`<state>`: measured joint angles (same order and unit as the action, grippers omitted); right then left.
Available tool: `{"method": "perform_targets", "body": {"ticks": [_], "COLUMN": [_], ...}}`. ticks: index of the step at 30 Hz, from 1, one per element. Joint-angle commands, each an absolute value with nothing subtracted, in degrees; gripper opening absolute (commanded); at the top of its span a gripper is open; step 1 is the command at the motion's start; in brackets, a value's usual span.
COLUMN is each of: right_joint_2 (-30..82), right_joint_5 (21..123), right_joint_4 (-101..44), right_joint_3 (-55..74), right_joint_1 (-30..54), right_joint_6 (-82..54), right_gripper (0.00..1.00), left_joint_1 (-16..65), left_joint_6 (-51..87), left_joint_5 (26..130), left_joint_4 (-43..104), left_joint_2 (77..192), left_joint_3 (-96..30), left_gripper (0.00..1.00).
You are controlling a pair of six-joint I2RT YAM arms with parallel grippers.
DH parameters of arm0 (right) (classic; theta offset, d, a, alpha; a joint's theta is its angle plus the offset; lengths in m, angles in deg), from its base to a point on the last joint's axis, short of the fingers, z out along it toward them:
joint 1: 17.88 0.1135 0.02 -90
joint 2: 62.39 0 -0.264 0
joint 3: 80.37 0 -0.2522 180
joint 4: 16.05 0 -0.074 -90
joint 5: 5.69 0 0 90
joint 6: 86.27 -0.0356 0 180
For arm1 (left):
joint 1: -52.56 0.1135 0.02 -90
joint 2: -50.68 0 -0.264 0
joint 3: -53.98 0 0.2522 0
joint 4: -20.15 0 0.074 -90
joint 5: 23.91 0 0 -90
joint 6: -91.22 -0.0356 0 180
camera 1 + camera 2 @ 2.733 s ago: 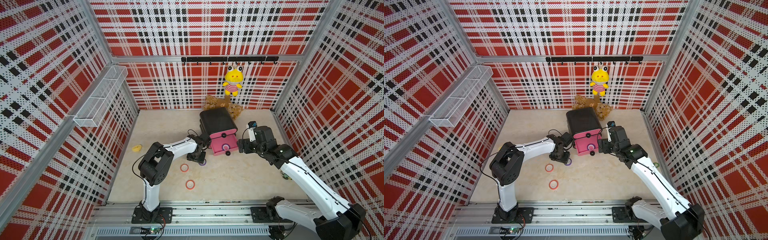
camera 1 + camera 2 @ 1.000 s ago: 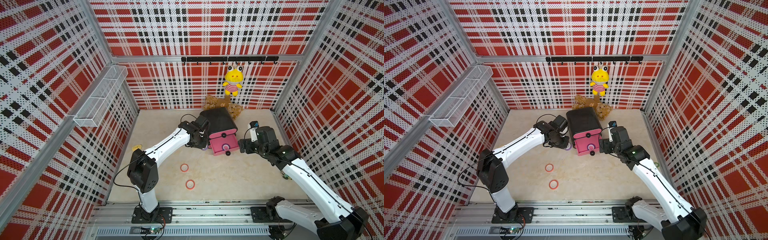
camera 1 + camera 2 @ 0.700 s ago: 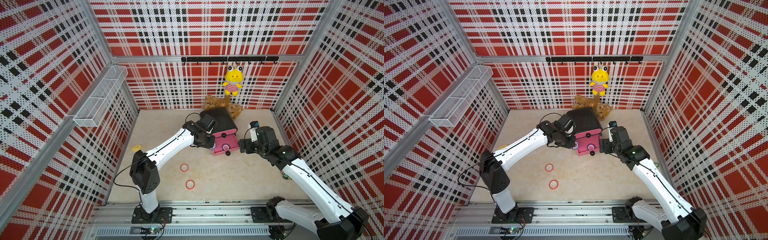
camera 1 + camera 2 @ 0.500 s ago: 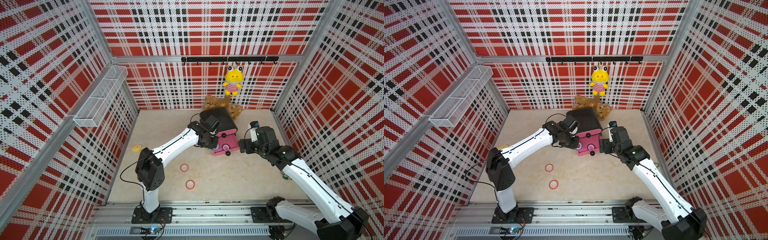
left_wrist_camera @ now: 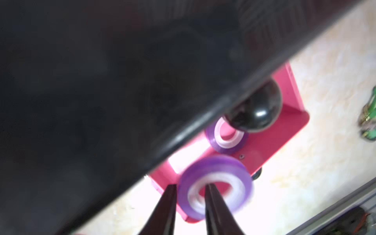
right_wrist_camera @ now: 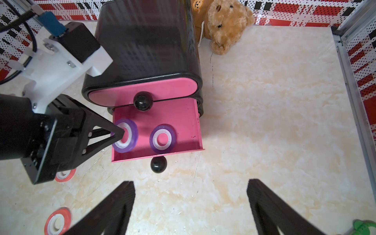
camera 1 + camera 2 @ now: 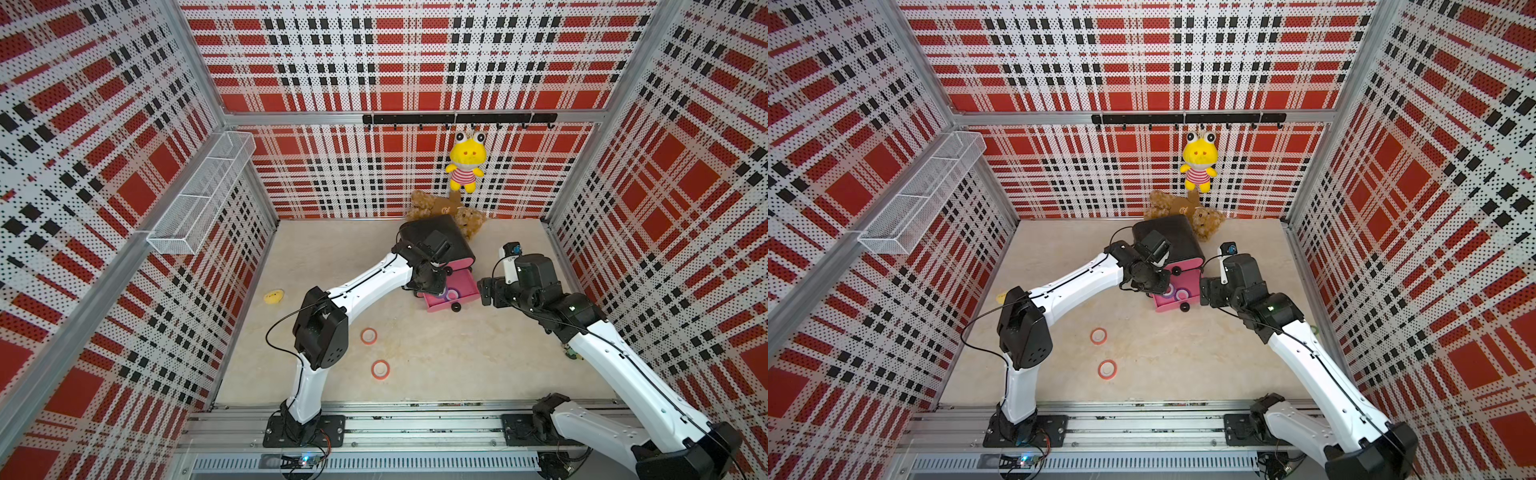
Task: Place the transparent tape into the drawer according to color
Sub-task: Place the tape in the drawer.
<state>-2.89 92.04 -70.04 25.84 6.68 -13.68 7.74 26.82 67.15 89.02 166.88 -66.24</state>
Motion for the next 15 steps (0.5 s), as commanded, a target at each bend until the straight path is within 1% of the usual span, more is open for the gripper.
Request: {"method": "perform_targets", "body": {"ticks": [1,3,6,15], "right_joint_2": [-3.9,-3.9,-3.9,-2.4], "right_joint_5": [92.4,92.2,92.0,89.0], "right_joint_4": [-70.5,-70.5,-70.5,-70.2], "right_joint_3": [26.3,26.2,25.9,26.4], "right_joint_1": [6.1,6.0,6.0,6.0], "right_joint_6": [-13.8,-13.8,-13.8,-13.4], "right_gripper": [0.94,0.94,0.95,0.96], "left_joint_1": [7.4,7.5,7.5,7.0], "left_joint_6": [26.8,26.6,26.6,26.2], "left_joint_5": [66.4,66.3,66.7,66.8], "left_joint_4": [88.6,88.7,88.6,88.6], "left_joint_2": [167.8,167.9,167.9,163.7], "left_joint_3": [-68.2,-68.4,-68.6,-68.3], "left_gripper": [0.47,0.54,0.58,0.63]}}
